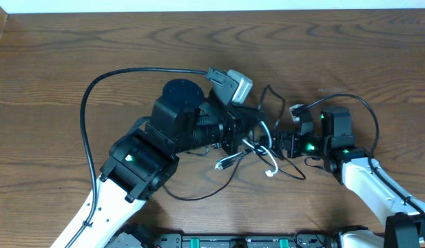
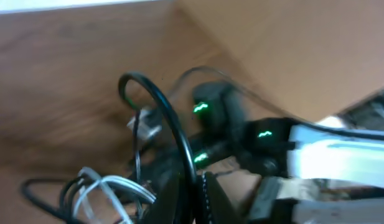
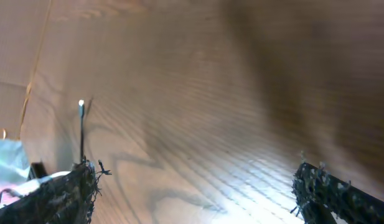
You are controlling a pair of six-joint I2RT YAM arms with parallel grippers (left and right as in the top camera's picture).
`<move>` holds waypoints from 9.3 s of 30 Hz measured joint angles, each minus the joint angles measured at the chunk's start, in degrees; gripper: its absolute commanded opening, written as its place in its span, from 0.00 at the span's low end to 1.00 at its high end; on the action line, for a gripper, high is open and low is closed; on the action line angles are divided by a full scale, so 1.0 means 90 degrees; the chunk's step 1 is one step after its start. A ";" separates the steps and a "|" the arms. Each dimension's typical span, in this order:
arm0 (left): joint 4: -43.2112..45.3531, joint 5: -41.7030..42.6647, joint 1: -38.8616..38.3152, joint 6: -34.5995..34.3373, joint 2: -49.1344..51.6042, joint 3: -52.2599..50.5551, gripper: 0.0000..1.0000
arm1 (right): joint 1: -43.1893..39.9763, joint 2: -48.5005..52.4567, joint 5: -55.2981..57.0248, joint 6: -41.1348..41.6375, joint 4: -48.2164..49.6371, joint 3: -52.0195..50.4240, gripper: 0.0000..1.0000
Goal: Untangle cables
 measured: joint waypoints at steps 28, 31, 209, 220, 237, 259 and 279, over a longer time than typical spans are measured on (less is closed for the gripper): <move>-0.0731 -0.2637 0.0000 -0.0029 0.2776 0.0000 0.55 | -0.0906 -0.0002 -0.0593 0.0850 0.2018 -0.0005 0.99; -0.0833 -0.3092 0.0000 -0.0304 0.2892 0.0000 0.68 | -0.0906 -0.0002 -0.0639 0.1307 0.2681 0.0002 0.99; 0.1076 0.6319 0.2480 0.2135 0.0250 0.0216 0.08 | -0.0486 -0.0010 -0.3147 0.2788 0.9488 0.0000 0.99; 0.1071 0.6630 0.2242 0.2341 0.0250 0.0211 0.08 | 0.0126 -0.0010 -0.3007 0.2880 0.9615 0.0000 0.89; 0.1064 0.6620 0.2210 0.2455 0.0464 0.0204 0.08 | 0.0294 -0.0034 -0.2594 0.1489 0.7429 0.0022 0.01; 0.1054 0.6054 0.2217 0.2463 0.0631 0.0061 0.08 | -0.0981 -0.0138 -0.0427 0.0908 0.2817 0.0100 0.01; 0.1086 0.6307 0.4058 0.1875 0.0566 -0.0027 0.08 | -0.2749 -0.0056 0.0843 0.1078 0.0770 0.0102 0.01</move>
